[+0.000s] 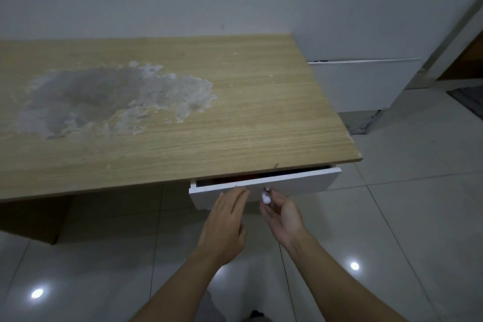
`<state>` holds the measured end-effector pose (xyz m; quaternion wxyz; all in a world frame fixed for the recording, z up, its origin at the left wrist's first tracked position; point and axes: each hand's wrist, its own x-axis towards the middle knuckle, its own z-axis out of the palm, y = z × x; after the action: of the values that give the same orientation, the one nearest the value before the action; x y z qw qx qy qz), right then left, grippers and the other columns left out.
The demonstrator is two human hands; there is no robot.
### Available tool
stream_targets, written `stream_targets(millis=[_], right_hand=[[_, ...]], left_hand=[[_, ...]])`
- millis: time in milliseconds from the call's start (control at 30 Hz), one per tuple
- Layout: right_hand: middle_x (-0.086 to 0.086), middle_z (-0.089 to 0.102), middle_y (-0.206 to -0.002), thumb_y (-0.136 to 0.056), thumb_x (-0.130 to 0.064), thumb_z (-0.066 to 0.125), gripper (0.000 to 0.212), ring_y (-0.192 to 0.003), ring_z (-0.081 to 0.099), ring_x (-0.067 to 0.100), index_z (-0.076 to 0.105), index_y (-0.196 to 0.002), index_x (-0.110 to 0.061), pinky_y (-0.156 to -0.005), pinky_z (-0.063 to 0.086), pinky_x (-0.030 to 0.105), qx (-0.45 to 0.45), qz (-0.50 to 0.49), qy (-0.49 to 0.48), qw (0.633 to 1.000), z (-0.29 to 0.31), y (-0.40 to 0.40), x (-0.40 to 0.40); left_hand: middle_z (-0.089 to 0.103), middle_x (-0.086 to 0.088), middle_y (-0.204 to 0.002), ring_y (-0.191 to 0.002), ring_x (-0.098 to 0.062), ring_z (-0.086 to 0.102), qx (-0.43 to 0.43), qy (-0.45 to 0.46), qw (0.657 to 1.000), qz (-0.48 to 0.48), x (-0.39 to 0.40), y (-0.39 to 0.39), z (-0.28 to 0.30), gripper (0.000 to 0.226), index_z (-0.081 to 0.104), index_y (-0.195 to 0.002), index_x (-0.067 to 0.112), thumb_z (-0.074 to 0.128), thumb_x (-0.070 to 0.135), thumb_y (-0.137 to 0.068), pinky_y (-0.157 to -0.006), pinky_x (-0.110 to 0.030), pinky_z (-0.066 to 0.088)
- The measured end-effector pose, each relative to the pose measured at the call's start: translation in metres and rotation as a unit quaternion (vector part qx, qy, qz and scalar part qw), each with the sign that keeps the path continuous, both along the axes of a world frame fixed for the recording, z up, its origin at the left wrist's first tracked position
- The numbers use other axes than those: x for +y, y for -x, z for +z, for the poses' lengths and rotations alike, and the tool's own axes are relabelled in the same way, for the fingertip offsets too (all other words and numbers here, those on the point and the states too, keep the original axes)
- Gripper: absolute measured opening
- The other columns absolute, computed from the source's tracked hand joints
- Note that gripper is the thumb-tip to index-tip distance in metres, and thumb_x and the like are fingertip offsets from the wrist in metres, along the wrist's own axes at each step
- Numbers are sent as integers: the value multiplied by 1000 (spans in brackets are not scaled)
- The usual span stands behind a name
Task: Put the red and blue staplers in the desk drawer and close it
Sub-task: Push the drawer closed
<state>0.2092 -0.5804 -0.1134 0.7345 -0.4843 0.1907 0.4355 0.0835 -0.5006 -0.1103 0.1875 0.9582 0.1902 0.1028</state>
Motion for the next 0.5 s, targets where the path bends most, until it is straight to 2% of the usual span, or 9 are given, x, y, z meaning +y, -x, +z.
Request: stream_targets(millis=[67,133,267,333,400,433,500], right_hand=[[8,58,-87,-92,2,40,21,-82,54,17,57,-101,-6,-86,44,29,8,-5,-1,1000,-4,-5,10],[9,57,-85,-91,5,39,23,-78,53,17,58,-97,-6,-77,46,25,19,-8,-9,1000,-7,-9,19],[9,52,-82,-90,10,36,28,-70,48,14,57,-93,-8,-80,45,26,22,-17,-8,1000,-5,-14,34],[10,52,-96,-88,13,35,33,-81,51,17,55,-102,-8,-84,45,29,13,-19,-11,1000,-4,-15,39],[10,49,-110,-86,16,32,44,-102,49,22,51,-118,-7,-94,40,33,6,-20,-5,1000,-4,-16,43],[8,49,-109,-85,17,32,44,-106,47,23,52,-116,-7,-98,38,34,3,-17,3,1000,-3,-16,45],[5,50,-95,-84,18,31,42,-99,48,20,58,-95,-11,-102,37,36,-6,-8,12,1000,-2,-15,47]], left_hand=[[46,-12,-141,-134,-26,39,14,27,1000,5,1,1,0,70,36,-137,8,53,5,-69,-114,-39,12],[34,-8,-149,-139,-23,29,41,67,997,8,3,0,1,68,26,-142,11,49,7,-78,-118,-31,4],[28,-6,-151,-139,-21,26,79,100,992,15,13,-5,4,68,20,-143,12,49,9,-82,-120,-36,17],[28,-5,-151,-138,-21,26,88,100,991,14,17,-7,5,68,19,-143,13,49,10,-82,-119,-34,18],[28,-6,-151,-138,-21,27,92,103,990,16,20,-8,5,68,19,-144,13,49,10,-83,-118,-33,18],[28,-6,-151,-138,-21,27,94,107,990,16,21,-8,5,68,18,-144,13,48,10,-83,-118,-32,18],[28,-5,-151,-138,-20,26,99,113,989,16,22,-8,7,67,18,-144,13,48,10,-84,-118,-30,17]])
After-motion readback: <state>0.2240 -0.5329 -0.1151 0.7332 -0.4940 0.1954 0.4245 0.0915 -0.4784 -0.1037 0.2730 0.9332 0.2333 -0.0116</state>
